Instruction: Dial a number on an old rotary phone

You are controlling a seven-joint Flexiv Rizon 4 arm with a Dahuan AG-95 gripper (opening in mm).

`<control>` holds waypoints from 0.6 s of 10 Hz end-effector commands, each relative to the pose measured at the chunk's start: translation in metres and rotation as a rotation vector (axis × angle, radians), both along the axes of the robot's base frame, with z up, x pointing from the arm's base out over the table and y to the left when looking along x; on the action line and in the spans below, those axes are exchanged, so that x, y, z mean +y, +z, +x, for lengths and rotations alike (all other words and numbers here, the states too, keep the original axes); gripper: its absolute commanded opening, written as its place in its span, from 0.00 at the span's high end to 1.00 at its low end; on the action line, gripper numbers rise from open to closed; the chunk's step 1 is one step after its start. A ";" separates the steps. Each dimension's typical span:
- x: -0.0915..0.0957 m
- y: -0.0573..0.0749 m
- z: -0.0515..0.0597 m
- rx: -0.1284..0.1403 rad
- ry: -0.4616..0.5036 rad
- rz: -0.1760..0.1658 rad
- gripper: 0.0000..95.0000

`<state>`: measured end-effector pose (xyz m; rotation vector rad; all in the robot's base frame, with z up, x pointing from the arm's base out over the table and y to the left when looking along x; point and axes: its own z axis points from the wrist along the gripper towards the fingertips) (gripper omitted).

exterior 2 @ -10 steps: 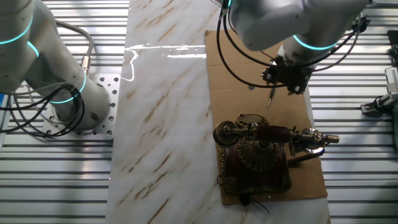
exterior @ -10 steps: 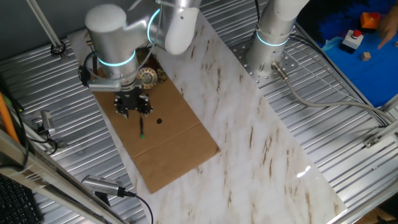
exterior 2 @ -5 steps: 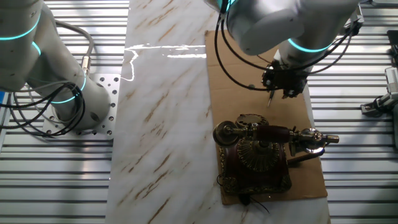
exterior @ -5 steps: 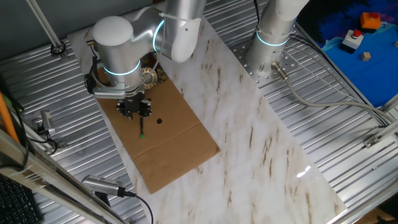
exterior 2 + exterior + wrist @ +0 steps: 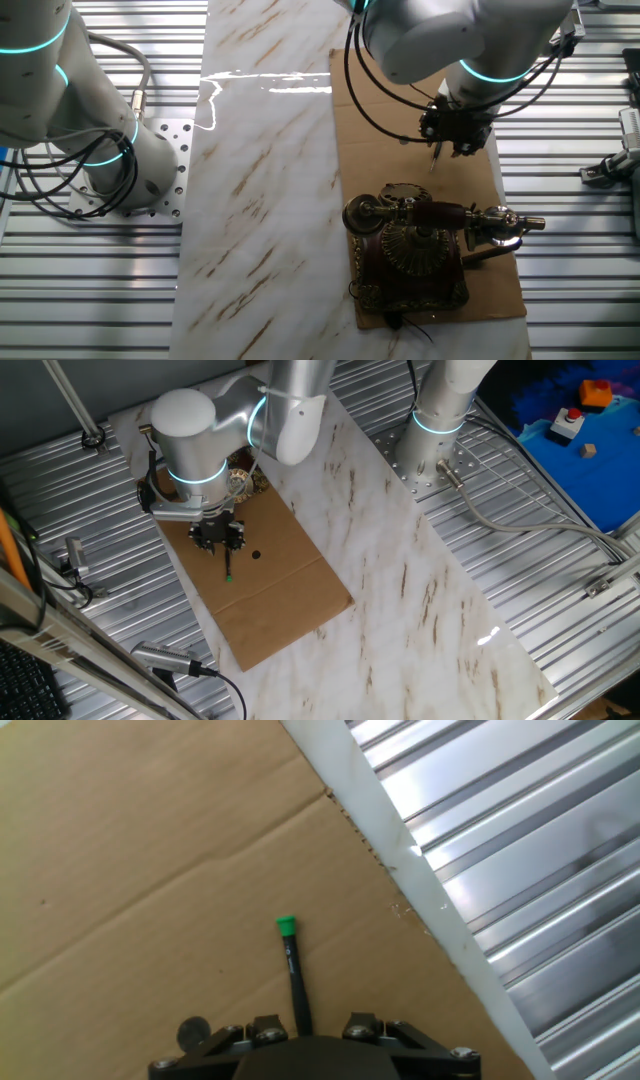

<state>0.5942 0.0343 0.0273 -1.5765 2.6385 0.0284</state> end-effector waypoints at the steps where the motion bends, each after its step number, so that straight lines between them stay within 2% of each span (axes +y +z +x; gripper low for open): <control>1: 0.000 -0.002 0.000 0.000 0.000 -0.001 0.60; 3: -0.001 -0.005 -0.001 -0.001 -0.001 0.002 0.60; 4: -0.001 -0.005 -0.001 -0.001 -0.004 0.002 0.80; 6: 0.000 -0.006 -0.001 -0.002 -0.007 0.004 0.80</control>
